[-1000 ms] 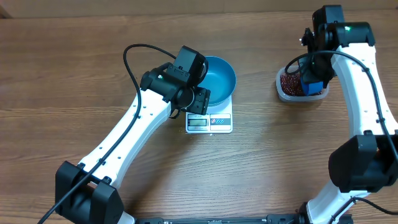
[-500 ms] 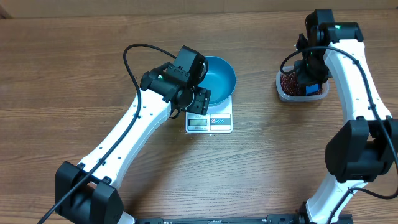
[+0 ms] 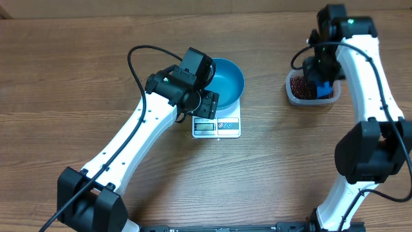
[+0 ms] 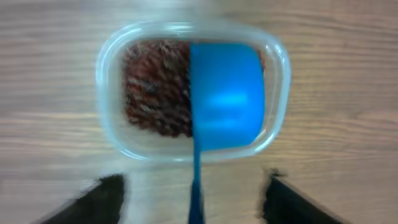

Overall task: Scoop item into bowl and weigh 150g on scale
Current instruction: 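Lower the cup into the red beans with the right gripper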

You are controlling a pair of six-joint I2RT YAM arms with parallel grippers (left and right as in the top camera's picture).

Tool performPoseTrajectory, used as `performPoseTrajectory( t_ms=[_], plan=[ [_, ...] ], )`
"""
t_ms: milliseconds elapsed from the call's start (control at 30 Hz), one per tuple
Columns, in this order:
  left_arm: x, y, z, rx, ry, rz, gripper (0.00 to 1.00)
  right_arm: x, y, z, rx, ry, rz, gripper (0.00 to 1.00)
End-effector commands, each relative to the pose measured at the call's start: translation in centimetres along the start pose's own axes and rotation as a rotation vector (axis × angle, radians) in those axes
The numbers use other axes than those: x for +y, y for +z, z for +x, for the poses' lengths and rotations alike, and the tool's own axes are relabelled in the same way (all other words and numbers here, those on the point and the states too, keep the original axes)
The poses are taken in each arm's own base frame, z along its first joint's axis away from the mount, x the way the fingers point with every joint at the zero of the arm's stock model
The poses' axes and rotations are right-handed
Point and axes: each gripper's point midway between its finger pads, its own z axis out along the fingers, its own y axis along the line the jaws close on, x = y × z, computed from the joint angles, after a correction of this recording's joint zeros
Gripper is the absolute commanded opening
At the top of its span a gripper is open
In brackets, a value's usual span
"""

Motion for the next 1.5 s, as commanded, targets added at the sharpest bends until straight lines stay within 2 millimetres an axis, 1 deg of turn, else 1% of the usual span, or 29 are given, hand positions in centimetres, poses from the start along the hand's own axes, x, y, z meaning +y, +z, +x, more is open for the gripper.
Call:
performPoseTrajectory(
  t_ms=[0, 33, 100, 133, 200, 367, 467, 600, 667, 733, 800, 867, 1000, 1033, 1100, 1167, 1233, 1333, 1433, 1467],
  plan=[
    [-0.3, -0.3, -0.5, -0.016, 0.026, -0.001, 0.80, 0.9, -6.8, -0.7, -0.172, 0.040, -0.110, 0.83],
    [-0.3, -0.3, -0.5, -0.016, 0.026, -0.001, 0.81, 1.0, -7.5, -0.4, -0.184, 0.040, -0.120, 0.84],
    [-0.3, -0.3, -0.5, -0.016, 0.026, -0.001, 0.82, 0.9, -8.3, 0.2, -0.185, 0.068, -0.116, 0.93],
    [-0.3, -0.3, -0.5, -0.018, 0.026, 0.000, 0.83, 0.8, -8.3, 1.0, -0.157, 0.081, -0.111, 1.00],
    [-0.3, -0.3, -0.6, -0.022, 0.026, 0.001, 0.84, 0.8, -7.9, 1.4, -0.136, 0.097, -0.111, 1.00],
    [0.1, -0.3, -0.7, -0.029, 0.026, -0.024, 0.86, 0.6, -7.0, 1.1, -0.144, 0.122, -0.092, 1.00],
    [0.4, -0.3, -0.8, -0.033, 0.026, -0.041, 0.87, 0.0, -7.9, 1.4, -0.161, 0.147, -0.062, 1.00],
    [0.5, -0.3, -0.9, -0.039, 0.025, -0.048, 0.88, -0.6, -10.3, 2.0, -0.228, 0.175, -0.049, 1.00],
    [0.5, -0.3, -1.0, -0.039, 0.021, -0.048, 0.88, -0.5, -11.3, 2.4, -0.263, 0.187, -0.061, 1.00],
    [0.5, -0.3, -1.0, -0.039, 0.016, -0.048, 0.89, -0.5, -11.4, 2.7, -0.289, 0.200, -0.065, 1.00],
    [0.5, -0.3, -1.0, -0.039, 0.007, -0.048, 0.89, -0.8, -10.8, 3.0, -0.315, 0.225, -0.042, 1.00],
    [0.5, -0.3, -1.0, -0.040, -0.005, -0.047, 0.89, -1.1, -9.5, 3.1, -0.339, 0.237, -0.016, 0.99],
    [0.5, -0.3, -1.1, -0.045, -0.009, -0.045, 0.86, 0.1, -5.7, 3.1, -0.333, 0.215, -0.046, 1.00],
    [0.4, -0.3, -1.1, -0.045, -0.009, -0.045, 0.86, 0.4, -4.5, 3.0, -0.329, 0.214, -0.054, 1.00],
    [0.4, -0.3, -1.1, -0.046, -0.009, -0.044, 0.85, 0.8, -3.1, 2.3, -0.350, 0.215, -0.065, 1.00],
    [0.4, -0.3, -1.1, -0.045, -0.009, -0.044, 0.85, 1.2, -2.5, 1.7, -0.375, 0.202, -0.085, 1.00],
    [0.4, -0.3, -1.0, -0.042, -0.009, -0.040, 0.84, 1.6, -2.4, 1.5, -0.383, 0.155, -0.102, 0.99],
    [0.2, -0.2, -0.8, -0.033, -0.013, -0.029, 0.84, 1.7, -2.3, 1.6, -0.380, 0.137, -0.099, 0.84],
    [0.0, -0.2, -0.8, -0.028, -0.013, -0.018, 0.84, 1.7, -1.8, 1.9, -0.367, 0.110, -0.090, 0.67],
    [0.0, -0.2, -0.8, -0.028, -0.013, -0.019, 0.84, 1.7, -1.7, 1.9, -0.364, 0.090, -0.086, 0.64]
  ],
)
